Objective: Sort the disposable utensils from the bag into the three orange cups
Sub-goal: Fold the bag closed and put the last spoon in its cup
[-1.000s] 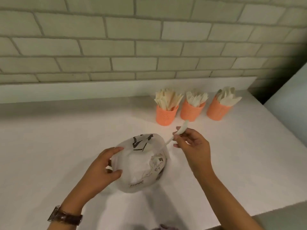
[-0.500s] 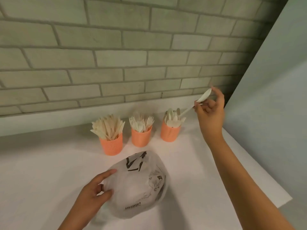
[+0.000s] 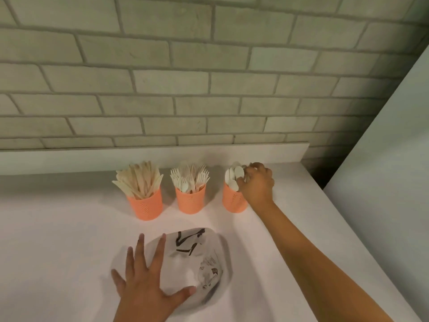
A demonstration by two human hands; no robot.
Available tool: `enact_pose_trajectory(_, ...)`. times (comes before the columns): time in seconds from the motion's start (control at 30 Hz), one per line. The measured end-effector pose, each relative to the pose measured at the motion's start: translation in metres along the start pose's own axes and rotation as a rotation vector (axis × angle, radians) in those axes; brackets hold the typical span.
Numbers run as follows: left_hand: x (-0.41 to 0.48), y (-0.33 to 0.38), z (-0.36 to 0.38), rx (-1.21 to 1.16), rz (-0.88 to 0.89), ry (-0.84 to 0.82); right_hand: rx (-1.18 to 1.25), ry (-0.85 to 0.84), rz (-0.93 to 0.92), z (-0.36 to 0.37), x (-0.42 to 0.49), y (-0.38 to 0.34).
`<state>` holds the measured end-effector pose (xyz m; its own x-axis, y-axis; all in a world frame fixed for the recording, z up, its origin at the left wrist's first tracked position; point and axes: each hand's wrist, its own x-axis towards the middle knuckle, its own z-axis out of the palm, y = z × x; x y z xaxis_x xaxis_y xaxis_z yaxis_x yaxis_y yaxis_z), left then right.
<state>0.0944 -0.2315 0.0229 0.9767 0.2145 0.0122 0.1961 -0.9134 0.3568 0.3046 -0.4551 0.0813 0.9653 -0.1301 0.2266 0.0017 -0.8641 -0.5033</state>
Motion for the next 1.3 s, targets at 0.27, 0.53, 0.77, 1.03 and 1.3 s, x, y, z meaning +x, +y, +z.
enact_pose_trajectory(0.27,0.016,0.052,0.033,0.187,0.279,-0.092,0.191,-0.039,0.007,-0.036,-0.026,0.006)
enact_pose_trajectory(0.53,0.0,0.06,0.06,0.167,0.553,-0.266,0.151,-0.079,-0.035,-0.054,-0.14,0.067)
enact_pose_trajectory(0.77,-0.073,0.056,0.067,-0.048,0.507,-0.196,0.186,-0.202,-0.019,-0.064,-0.277,0.142)
enact_pose_trajectory(1.03,-0.205,0.076,0.067,-0.16,0.396,-0.163,0.249,-0.268,-0.013,-0.106,-0.418,0.191)
enact_pose_trajectory(1.3,-0.311,0.099,0.105,-0.488,0.302,-0.313,0.174,-0.411,0.061,-0.144,-0.519,0.257)
